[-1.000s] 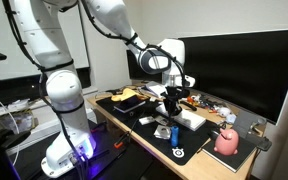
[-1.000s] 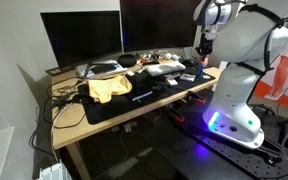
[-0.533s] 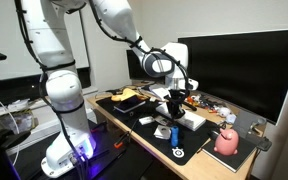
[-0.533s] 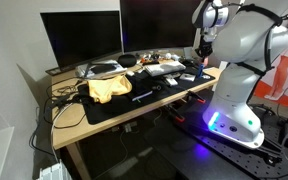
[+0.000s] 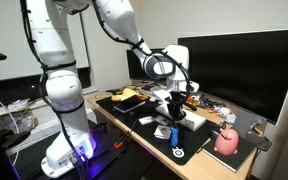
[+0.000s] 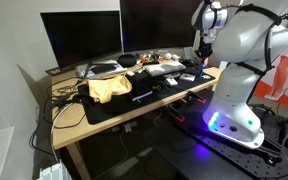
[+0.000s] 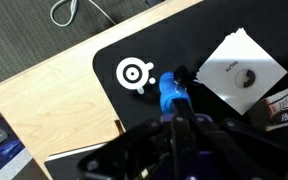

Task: Press the top of the blue object

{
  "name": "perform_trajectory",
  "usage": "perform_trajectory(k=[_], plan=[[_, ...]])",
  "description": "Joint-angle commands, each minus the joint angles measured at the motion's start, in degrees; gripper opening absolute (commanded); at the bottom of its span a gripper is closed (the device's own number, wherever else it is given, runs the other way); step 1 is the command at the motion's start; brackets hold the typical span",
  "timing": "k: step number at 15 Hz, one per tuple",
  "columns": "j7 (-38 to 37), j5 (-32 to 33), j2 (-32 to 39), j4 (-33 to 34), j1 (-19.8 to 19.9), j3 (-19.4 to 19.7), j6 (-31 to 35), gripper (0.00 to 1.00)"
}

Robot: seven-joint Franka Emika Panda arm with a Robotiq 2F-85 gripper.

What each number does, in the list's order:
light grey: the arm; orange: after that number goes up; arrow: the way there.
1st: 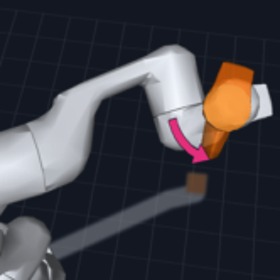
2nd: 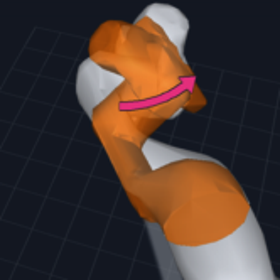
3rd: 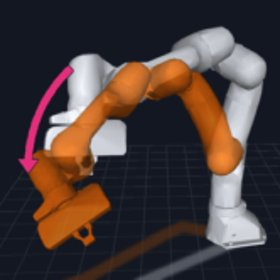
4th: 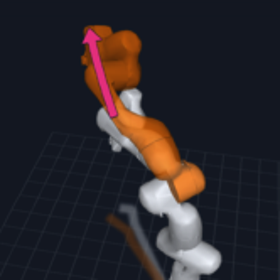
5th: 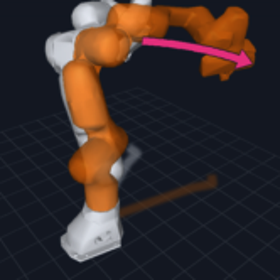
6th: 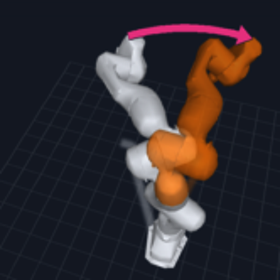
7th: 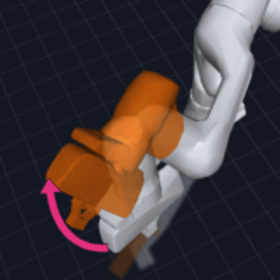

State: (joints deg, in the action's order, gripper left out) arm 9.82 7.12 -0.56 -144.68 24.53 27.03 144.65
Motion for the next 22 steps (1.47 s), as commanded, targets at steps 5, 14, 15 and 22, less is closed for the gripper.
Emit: perform_trajectory(k=[5, 14, 15, 22], plan=[[-0.51, -0.49, 1.57, 0.51, 0.59, -0.36, 1.90, 0.00], [-1.64, 0.50, 3.14, 0.52, 0.26, -0.65, 2.88, 0.00], [-1.73, 0.70, 3.19, 0.40, 0.23, -0.69, 3.04, 0.00], [-2.66, 2.33, 4.34, 0.31, -0.02, -1.05, 3.40, 0.00]])
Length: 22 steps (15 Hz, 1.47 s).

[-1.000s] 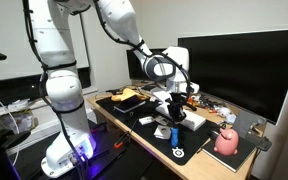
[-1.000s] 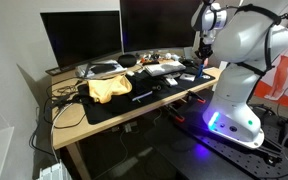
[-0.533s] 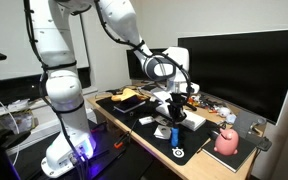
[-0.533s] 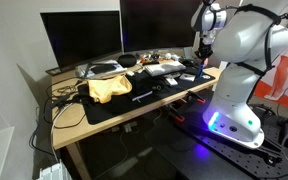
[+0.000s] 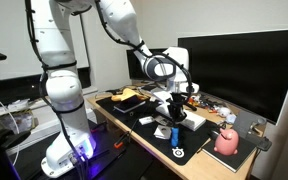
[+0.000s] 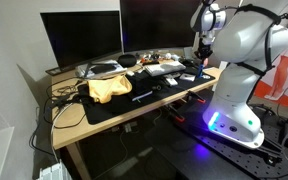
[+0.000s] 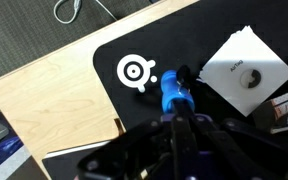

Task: Press the top of the blue object

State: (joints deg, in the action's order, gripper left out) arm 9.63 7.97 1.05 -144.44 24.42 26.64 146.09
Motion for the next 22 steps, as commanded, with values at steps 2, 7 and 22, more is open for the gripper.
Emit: perform_trajectory(k=[2, 7, 22], plan=[[-2.86, 2.31, 3.13, 0.06, 0.05, -0.69, 2.12, 0.00], [-4.34, 3.89, 4.07, 0.35, -0.08, -0.85, 1.79, 0.00], [-5.88, 8.85, 4.78, -0.26, -0.88, -1.24, 1.71, 0.00]])
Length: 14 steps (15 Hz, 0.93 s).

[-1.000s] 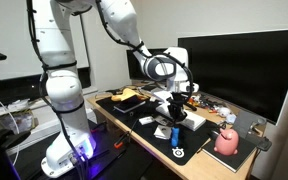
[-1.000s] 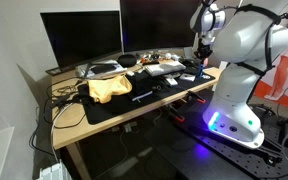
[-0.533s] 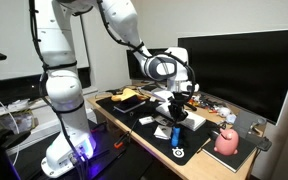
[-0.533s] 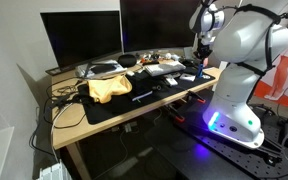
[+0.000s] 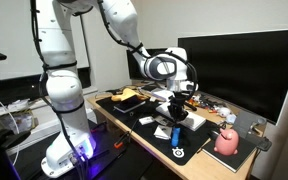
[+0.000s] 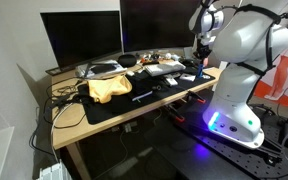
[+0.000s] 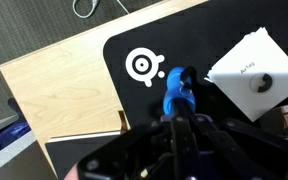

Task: Press the top of the blue object

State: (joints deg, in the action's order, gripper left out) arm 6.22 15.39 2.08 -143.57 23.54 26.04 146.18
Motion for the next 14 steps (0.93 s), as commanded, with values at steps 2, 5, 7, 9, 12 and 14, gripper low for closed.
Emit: perform_trajectory(k=[2, 5, 7, 9, 12, 14], plan=[[-2.50, 1.72, 3.65, -1.25, -0.13, -0.69, 1.48, 0.00], [-2.35, 2.83, 3.30, -1.74, -0.14, -0.61, 1.29, 0.00], [-2.45, 4.26, 3.07, -2.21, -0.11, -0.53, 1.39, 0.00], [-2.41, 5.41, 3.04, -2.44, -0.05, -0.46, 1.56, 0.00], [-2.40, 6.44, 3.00, -2.72, -0.12, -0.53, 1.56, 0.00], [-2.39, 7.02, 2.99, -2.87, -0.23, -0.59, 1.52, 0.00]])
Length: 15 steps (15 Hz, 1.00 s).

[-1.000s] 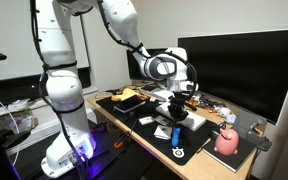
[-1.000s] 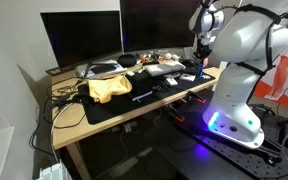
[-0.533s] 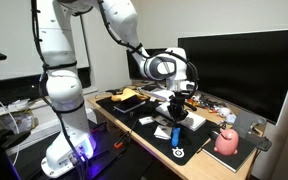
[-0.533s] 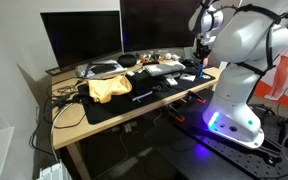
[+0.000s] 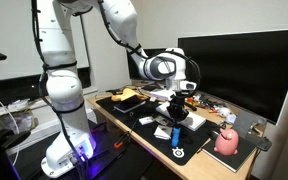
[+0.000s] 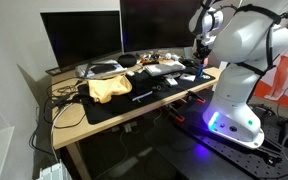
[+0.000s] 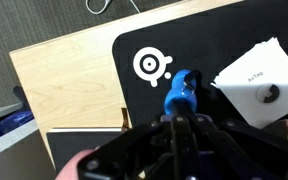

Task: Press the top of the blue object

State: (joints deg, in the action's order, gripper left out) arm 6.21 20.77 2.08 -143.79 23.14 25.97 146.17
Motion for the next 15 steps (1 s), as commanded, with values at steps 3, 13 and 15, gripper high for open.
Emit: perform_trajectory(k=[3, 13, 15], plan=[[-2.30, 2.72, 2.68, -3.06, -0.06, -0.54, 1.41, 0.00], [-0.69, 4.63, 3.80, -3.61, 0.89, 0.16, 2.85, 0.00], [-0.71, 5.43, 3.36, -4.05, 0.87, 0.13, 2.89, 0.00]])
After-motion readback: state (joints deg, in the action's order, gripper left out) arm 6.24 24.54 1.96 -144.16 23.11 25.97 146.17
